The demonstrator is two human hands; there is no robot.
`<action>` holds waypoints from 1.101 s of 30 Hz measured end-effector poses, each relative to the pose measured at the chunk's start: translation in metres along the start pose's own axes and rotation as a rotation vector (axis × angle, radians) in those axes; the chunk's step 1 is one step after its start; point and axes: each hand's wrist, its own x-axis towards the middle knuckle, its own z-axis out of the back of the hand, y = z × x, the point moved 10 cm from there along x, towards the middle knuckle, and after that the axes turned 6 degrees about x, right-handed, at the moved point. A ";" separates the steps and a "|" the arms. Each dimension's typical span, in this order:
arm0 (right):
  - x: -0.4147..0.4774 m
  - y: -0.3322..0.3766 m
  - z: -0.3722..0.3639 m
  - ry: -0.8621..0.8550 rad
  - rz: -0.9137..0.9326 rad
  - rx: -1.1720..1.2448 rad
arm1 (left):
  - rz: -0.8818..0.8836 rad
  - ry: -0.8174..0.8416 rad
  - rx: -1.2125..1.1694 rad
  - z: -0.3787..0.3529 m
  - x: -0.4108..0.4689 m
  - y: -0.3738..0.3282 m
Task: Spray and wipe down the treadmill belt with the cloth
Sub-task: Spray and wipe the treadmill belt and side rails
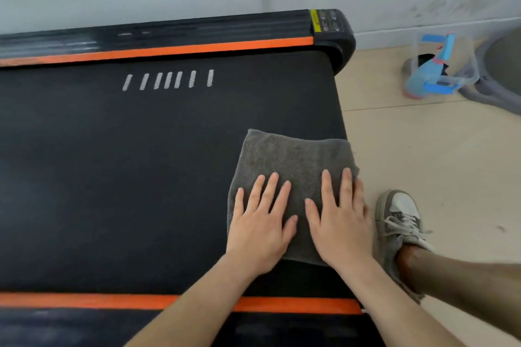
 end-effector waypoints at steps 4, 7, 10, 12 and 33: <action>-0.027 0.038 -0.017 0.128 0.060 -0.073 | 0.035 0.044 0.031 -0.005 -0.025 0.037; -0.055 0.119 -0.045 0.215 0.283 -0.074 | 0.120 0.150 0.041 -0.016 -0.069 0.102; -0.074 0.184 -0.076 0.290 0.422 -0.049 | 0.242 0.215 0.030 -0.020 -0.110 0.172; -0.081 0.216 -0.085 0.314 0.511 -0.060 | 0.346 0.231 -0.004 -0.020 -0.128 0.204; 0.025 0.238 -0.070 0.103 0.581 -0.114 | 0.410 0.100 0.002 -0.005 -0.041 0.209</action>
